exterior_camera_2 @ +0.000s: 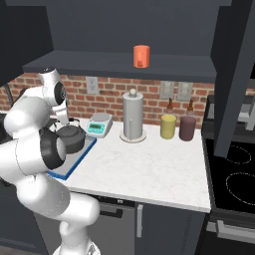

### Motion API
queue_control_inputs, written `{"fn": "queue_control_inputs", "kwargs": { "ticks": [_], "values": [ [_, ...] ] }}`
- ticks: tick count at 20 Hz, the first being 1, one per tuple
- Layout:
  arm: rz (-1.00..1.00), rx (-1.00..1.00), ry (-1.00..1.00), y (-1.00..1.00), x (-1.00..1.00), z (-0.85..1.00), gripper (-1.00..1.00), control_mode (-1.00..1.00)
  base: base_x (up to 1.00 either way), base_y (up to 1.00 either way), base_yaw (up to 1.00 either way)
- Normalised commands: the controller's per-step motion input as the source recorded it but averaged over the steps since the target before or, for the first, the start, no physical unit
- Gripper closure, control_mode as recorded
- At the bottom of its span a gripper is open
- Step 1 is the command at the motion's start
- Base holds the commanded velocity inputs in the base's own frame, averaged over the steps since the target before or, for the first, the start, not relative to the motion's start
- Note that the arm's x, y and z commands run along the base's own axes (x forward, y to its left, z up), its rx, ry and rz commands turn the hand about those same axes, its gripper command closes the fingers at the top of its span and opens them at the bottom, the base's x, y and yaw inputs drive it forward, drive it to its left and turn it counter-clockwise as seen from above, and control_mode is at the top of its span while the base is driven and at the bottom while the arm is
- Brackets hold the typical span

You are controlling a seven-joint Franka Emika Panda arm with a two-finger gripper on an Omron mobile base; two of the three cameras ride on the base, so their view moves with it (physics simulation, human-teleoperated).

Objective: Pick the kettle from the counter and place it on the tray. Then pick the mug from the cabinet and place it on the tray. Then close the cabinet doors.

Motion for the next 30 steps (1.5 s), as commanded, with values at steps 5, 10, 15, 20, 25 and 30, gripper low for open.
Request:
{"fn": "queue_control_inputs", "kwargs": {
  "ticks": [5, 10, 15, 20, 25, 30],
  "values": [
    [0.02, 0.04, 0.0, -0.21, -0.48, 0.13, -1.0, -1.0, 0.0, 0.0, 0.0],
    [0.17, 0.0, -0.01, -0.1, -0.58, 0.02, -1.0, -1.0, 0.0, 0.0, 0.0],
    [0.28, 0.0, -0.06, -0.12, -0.6, 0.15, -1.0, -1.0, 0.0, 0.0, 0.0],
    [0.41, 0.0, -0.02, -0.31, -0.47, 0.34, -1.0, -1.0, 0.0, 0.0, 0.0],
    [0.35, -0.07, -0.12, -0.34, -0.42, 0.39, -1.0, -1.0, 0.0, 0.0, 0.0],
    [0.15, -0.05, -0.47, -0.36, -0.27, 0.49, -1.0, -1.0, 0.0, 0.0, 0.0]
  ]
}}
